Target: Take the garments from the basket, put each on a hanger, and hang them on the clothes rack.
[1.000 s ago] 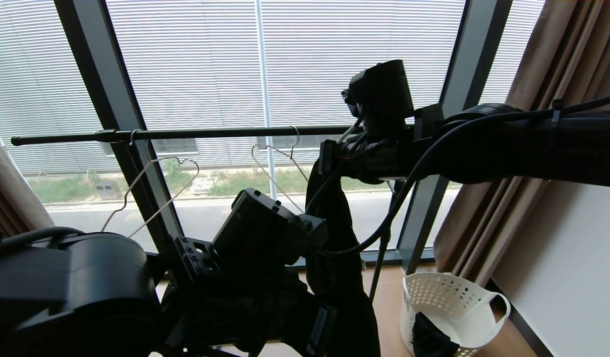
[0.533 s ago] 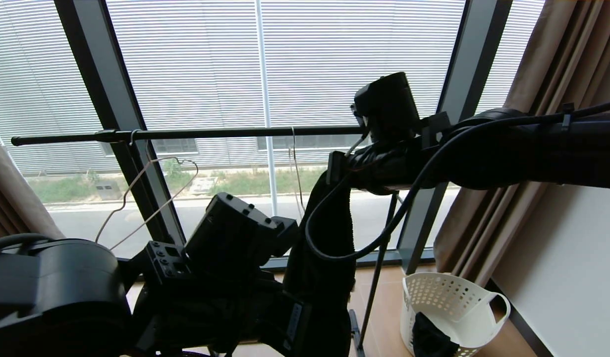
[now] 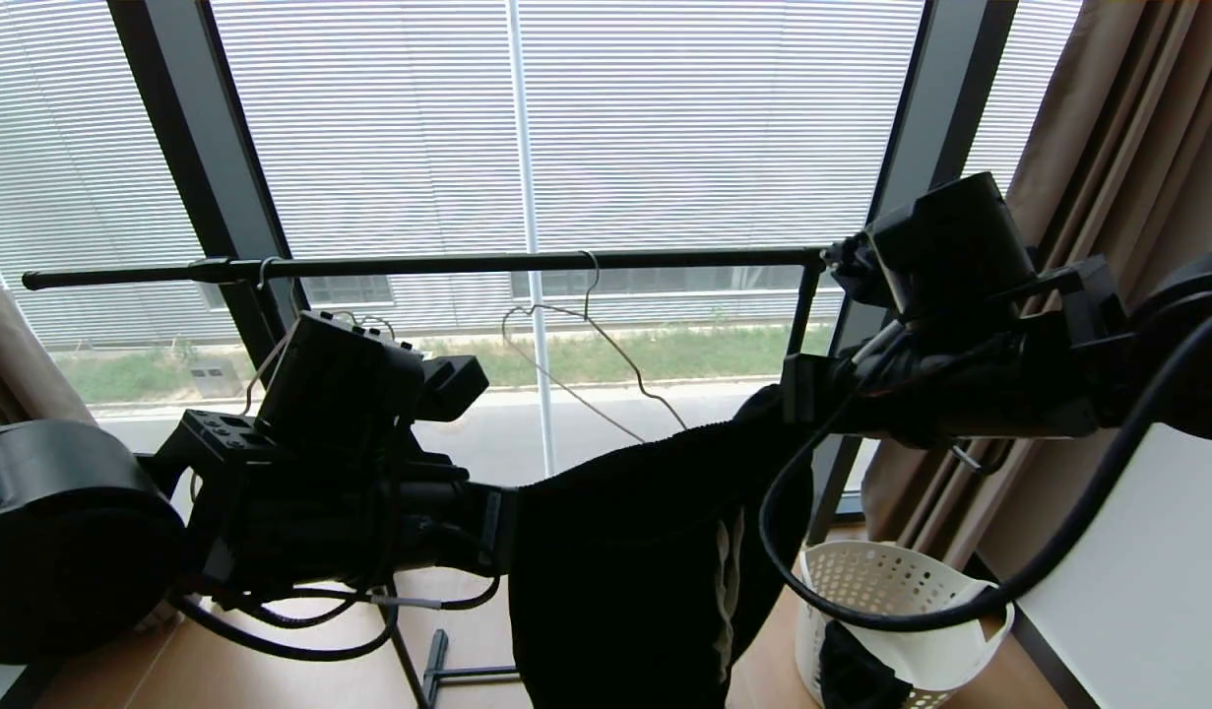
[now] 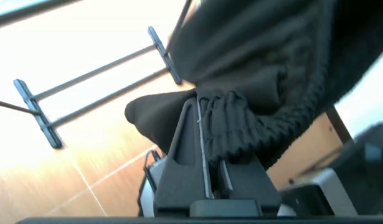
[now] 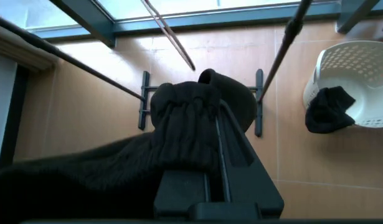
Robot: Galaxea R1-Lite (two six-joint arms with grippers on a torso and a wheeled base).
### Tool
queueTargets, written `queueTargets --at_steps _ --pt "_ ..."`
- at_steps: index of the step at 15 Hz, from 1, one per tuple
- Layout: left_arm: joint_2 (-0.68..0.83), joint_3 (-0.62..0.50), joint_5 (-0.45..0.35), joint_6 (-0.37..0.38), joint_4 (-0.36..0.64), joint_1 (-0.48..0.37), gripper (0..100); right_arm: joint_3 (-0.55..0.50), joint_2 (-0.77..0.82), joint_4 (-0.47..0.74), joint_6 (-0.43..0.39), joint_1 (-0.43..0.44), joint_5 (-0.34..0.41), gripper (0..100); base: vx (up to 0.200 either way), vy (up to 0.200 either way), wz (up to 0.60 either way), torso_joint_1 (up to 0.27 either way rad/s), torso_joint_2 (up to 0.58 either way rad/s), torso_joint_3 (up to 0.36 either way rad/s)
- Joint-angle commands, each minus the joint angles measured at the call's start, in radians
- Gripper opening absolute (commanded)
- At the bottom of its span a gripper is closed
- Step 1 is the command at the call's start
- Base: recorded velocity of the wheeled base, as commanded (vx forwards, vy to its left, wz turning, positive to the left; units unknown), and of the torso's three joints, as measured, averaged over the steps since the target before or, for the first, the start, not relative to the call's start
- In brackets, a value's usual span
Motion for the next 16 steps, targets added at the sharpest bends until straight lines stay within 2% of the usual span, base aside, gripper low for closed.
queueTargets --at_steps 1,4,7,8,10,11,13,16 --pt "0.094 -0.090 0.000 0.010 -0.004 0.028 0 0.140 -0.120 0.002 -0.013 0.008 -0.024 0 0.000 0.000 0.00 0.000 0.00 0.000" --pt "0.176 -0.220 0.002 0.010 0.005 0.025 0 0.246 -0.128 0.000 -0.016 0.031 -0.049 0 0.000 0.000 0.00 0.000 0.00 0.000" --pt "0.201 -0.279 0.002 0.010 0.007 0.017 0 0.308 -0.125 -0.012 -0.016 0.031 -0.045 0 0.000 0.000 0.00 0.000 0.00 0.000" --pt "0.203 -0.286 0.002 0.010 0.008 0.014 0 0.321 -0.125 -0.032 -0.018 0.031 -0.045 100 0.000 0.000 0.00 0.000 0.00 0.000" --pt "0.198 -0.289 0.005 0.007 0.033 0.002 0 0.407 -0.129 -0.104 -0.061 0.031 -0.047 100 0.000 0.000 0.00 0.000 0.00 0.000" --pt "0.200 -0.300 0.005 0.007 0.036 0.003 0 0.489 -0.142 -0.158 -0.104 0.031 -0.044 100 0.000 0.000 0.00 0.000 0.00 0.000" --pt "0.203 -0.334 0.016 0.002 0.042 0.002 0 0.623 -0.148 -0.319 -0.196 0.032 -0.041 100 0.000 0.000 0.00 0.000 0.00 0.000" --pt "0.196 -0.352 0.039 0.002 0.043 -0.001 0 0.680 -0.120 -0.446 -0.294 0.045 -0.032 100 0.000 0.000 0.00 0.000 0.00 0.000"
